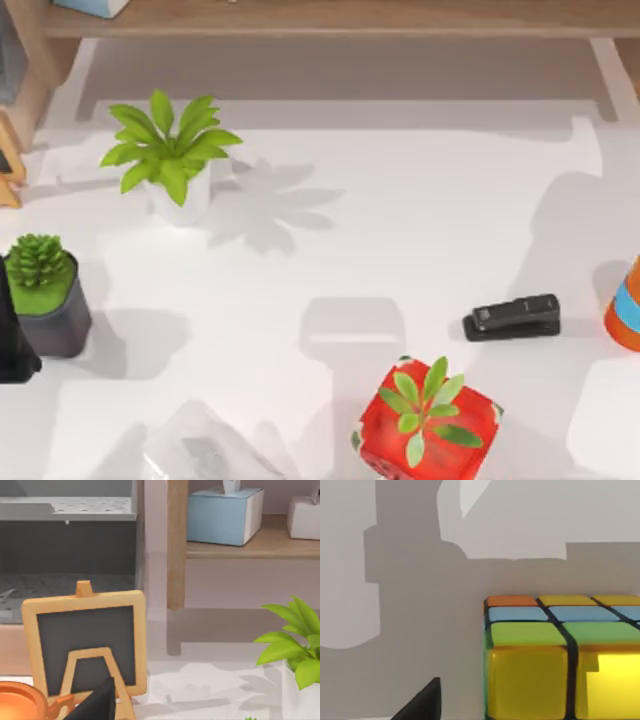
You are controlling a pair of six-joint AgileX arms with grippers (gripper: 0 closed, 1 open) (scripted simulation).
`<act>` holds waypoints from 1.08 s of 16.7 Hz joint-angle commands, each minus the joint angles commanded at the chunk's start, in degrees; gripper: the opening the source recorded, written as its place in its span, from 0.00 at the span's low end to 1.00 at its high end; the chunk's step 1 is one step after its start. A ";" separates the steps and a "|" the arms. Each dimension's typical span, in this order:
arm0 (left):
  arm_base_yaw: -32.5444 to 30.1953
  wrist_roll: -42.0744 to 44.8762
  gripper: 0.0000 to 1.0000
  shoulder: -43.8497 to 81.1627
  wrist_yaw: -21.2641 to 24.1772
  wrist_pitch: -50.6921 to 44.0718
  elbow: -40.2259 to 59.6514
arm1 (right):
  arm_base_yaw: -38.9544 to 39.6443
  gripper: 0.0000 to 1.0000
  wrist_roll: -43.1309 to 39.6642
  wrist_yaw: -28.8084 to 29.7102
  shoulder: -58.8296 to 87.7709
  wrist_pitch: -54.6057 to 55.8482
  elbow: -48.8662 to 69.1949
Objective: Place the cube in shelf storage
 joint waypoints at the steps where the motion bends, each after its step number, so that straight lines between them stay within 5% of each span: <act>1: 0.00 0.00 1.00 0.00 0.00 0.00 0.00 | 0.00 0.77 0.00 0.00 0.00 0.00 0.00; 11: 0.00 0.00 1.00 0.00 0.00 0.00 0.00 | 0.00 0.02 0.00 0.00 0.00 0.00 0.00; 18: 0.00 0.00 1.00 0.00 0.00 0.00 0.00 | 0.00 0.00 0.00 0.00 0.00 0.00 0.00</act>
